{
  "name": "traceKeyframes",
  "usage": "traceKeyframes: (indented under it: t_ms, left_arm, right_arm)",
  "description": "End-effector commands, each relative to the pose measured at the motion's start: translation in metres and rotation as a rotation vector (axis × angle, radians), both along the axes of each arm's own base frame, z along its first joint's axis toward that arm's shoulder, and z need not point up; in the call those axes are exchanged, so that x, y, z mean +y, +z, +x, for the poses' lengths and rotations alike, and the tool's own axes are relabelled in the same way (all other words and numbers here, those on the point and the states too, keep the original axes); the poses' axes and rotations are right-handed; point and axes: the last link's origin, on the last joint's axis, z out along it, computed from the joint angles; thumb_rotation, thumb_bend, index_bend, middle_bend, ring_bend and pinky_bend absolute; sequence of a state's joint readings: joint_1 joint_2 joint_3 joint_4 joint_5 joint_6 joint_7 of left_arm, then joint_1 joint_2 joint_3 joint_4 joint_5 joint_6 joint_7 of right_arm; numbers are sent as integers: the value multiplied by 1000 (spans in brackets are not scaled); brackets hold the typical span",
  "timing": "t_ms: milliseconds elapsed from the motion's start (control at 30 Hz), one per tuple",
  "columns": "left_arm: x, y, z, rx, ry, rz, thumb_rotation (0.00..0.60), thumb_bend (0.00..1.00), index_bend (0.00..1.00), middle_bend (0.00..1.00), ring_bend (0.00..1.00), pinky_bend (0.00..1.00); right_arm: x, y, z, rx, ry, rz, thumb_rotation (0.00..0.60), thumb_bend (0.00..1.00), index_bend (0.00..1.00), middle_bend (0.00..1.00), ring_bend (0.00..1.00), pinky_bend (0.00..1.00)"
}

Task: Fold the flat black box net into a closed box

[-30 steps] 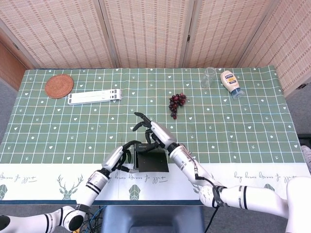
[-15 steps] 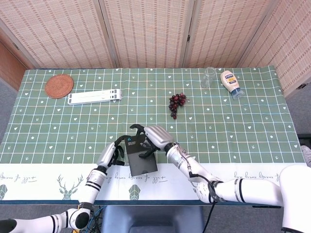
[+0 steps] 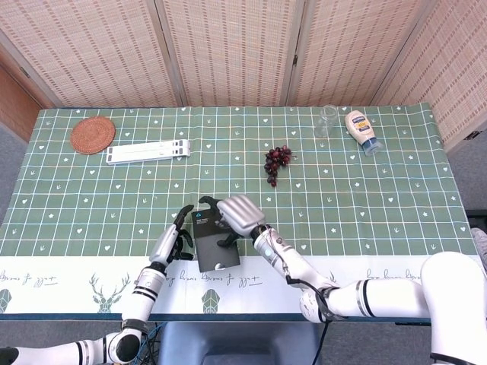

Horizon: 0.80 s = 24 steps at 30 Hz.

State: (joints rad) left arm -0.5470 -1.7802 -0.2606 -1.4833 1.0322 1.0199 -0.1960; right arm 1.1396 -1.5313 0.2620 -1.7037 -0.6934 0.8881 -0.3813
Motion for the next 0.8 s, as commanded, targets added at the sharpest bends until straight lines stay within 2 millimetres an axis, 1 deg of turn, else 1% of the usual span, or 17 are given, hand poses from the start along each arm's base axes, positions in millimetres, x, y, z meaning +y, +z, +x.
traceKeyframes:
  t_ms: [33,167,200,267,300,367,567,700,800]
  left_arm:
    - [0,4,-1,17,-13,-29,600,74,0,0,550,815]
    - [-2,19,-10,90,-71,-74,600,74,0,0,514,807]
    - [-2,23,-12,105,-80,-74,600,74,0,0,529,805]
    - [-2,31,-16,142,-100,-79,600,74,0,0,527,802]
    - [-1,35,-18,166,-115,-76,600,74,0,0,499,802]
    - [1,43,-25,232,-147,-71,600,74,0,0,485,802]
    - [7,68,-44,338,-152,-24,600,74,0,0,481,801]
    - [11,83,-56,373,-130,29,600,74,0,0,477,801]
    - [14,94,-64,393,-114,63,600,74,0,0,475,801]
  right_arm:
    - [4,-4,3,25,30,-20,600,0,158,372,772,1000]
    - [10,-6,4,46,47,-33,600,0,158,372,772,1000]
    - [11,-6,3,52,51,-38,600,0,158,373,772,1000]
    - [14,-8,2,67,57,-39,600,0,158,373,772,1000]
    - [15,-9,2,70,58,-38,600,0,158,372,772,1000]
    - [18,-10,1,79,64,-39,600,0,158,372,772,1000]
    - [26,-13,-5,117,113,-104,600,0,158,372,772,1000]
    - [33,-21,-13,132,129,-135,600,5,161,365,772,1000]
    - [35,-29,-18,153,146,-163,600,33,169,362,772,1000]
